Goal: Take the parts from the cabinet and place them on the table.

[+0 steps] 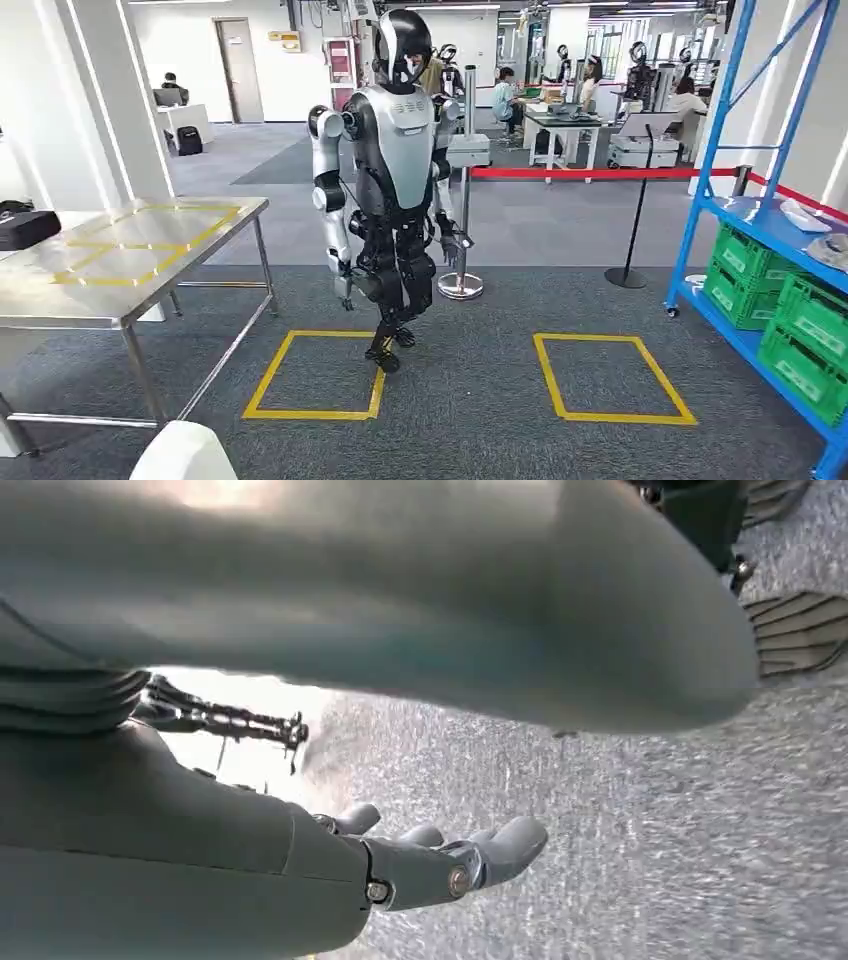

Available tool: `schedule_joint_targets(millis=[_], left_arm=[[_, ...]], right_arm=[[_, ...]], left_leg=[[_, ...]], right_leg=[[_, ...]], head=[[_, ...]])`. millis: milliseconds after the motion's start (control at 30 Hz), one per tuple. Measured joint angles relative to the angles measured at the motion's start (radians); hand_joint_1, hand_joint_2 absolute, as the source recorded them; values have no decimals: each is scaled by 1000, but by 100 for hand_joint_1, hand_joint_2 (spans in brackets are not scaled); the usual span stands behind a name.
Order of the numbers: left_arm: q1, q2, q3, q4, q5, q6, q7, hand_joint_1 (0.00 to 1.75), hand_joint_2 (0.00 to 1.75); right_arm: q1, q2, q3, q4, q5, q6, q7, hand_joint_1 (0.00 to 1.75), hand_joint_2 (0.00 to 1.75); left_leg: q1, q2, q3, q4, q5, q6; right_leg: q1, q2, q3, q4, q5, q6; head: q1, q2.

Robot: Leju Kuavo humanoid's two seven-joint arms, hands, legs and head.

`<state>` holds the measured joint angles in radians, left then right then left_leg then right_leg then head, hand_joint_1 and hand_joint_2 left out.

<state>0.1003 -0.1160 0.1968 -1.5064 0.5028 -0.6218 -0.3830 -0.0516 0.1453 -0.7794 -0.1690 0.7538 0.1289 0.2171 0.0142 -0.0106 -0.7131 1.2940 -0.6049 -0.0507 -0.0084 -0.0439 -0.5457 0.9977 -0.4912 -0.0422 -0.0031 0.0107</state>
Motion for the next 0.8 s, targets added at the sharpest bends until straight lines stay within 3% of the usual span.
schedule_joint_targets(millis=[33,100,133,167,200,300,333,367,400,467,500,533,567,600,633,667,733,800], left_arm=[[-1,3,-1,4,2,3,-1,175,175],[-5,15,-6,10,10,6,-12,175,175],[-7,21,-7,10,14,9,-19,175,175],[-12,24,-8,12,18,10,-24,175,175],[-12,26,-8,11,22,13,-31,175,175],[-8,40,-8,9,29,13,-42,175,175],[-6,42,-8,5,30,13,-42,175,175],[-5,42,-7,0,34,12,-47,175,175],[-6,45,-6,-2,39,7,-50,175,175],[-6,45,-6,-3,48,2,-53,175,175],[-5,45,-6,-3,51,0,-54,175,175],[-5,45,-6,-3,55,-1,-56,175,175],[-4,46,-6,-3,60,-2,-58,175,175],[-2,47,-6,-8,63,-3,-63,175,175],[3,47,-5,-15,67,-4,-67,175,175],[7,47,-2,-23,72,-7,-70,175,175],[14,48,11,-40,75,-12,-73,175,175],[38,47,21,-64,75,-14,-71,175,175]], right_arm=[[0,0,0,0,0,0,-2,0,0],[-1,4,-1,0,0,1,-2,0,0],[-1,5,-1,0,1,1,-2,0,0],[-1,4,-1,0,3,1,-2,0,0],[-2,5,-1,0,8,1,-3,0,0],[-5,7,-1,0,16,5,-1,0,0],[-7,8,-1,0,19,6,0,0,0],[-9,8,-1,0,19,7,1,0,0],[-9,8,-1,0,19,8,-2,0,0],[-5,8,-1,0,19,7,-6,0,0],[-4,8,-1,0,20,7,-5,0,0],[-3,9,-1,0,22,7,0,0,0],[-4,9,-1,0,28,8,2,0,0],[-6,9,-1,0,38,8,2,0,0],[-7,9,0,0,45,10,2,0,0],[-6,8,2,0,53,10,0,0,0],[-6,9,4,0,61,12,-6,0,0],[-10,9,4,0,66,12,-4,0,0]], left_leg=[[4,4,12,-19,24,-4],[9,26,89,-158,104,-11],[10,61,134,-240,135,-12],[-5,102,141,-258,109,-1],[1,82,141,-260,119,16],[-4,45,132,-261,122,33],[4,34,136,-265,126,41],[5,22,135,-265,126,43],[6,11,134,-265,128,48],[5,-16,131,-264,129,52],[4,-31,131,-264,129,53],[4,-47,131,-263,129,52],[4,-62,132,-262,130,52],[4,-79,133,-261,130,50],[5,-93,134,-261,131,48],[6,-103,130,-261,133,42],[7,-129,121,-262,138,25],[10,-153,119,-274,147,8]], right_leg=[[-1,-12,0,3,-3,3],[-5,-37,1,15,-13,10],[-5,-47,2,23,-20,16],[2,-56,0,29,-27,24],[4,-66,1,35,-30,31],[2,-98,10,31,-31,43],[-3,-81,9,36,-42,52],[-7,-21,-1,68,-65,57],[-7,13,-34,139,-105,58],[-6,34,-111,293,-166,60],[-6,36,-136,336,-170,59],[-6,37,-140,333,-153,57],[-6,40,-121,284,-112,53],[-6,50,-81,193,-59,47],[-6,82,-38,99,-13,41],[-10,138,-18,49,-18,34],[-5,115,-18,40,-15,41],[-1,94,-16,38,-12,30]], head=[[0,0],[0,0],[-1,0],[-2,0],[0,0],[1,0],[2,0],[3,0],[6,0],[7,0],[7,0],[7,0],[7,0],[7,0],[7,0],[6,0],[6,0],[6,0]])
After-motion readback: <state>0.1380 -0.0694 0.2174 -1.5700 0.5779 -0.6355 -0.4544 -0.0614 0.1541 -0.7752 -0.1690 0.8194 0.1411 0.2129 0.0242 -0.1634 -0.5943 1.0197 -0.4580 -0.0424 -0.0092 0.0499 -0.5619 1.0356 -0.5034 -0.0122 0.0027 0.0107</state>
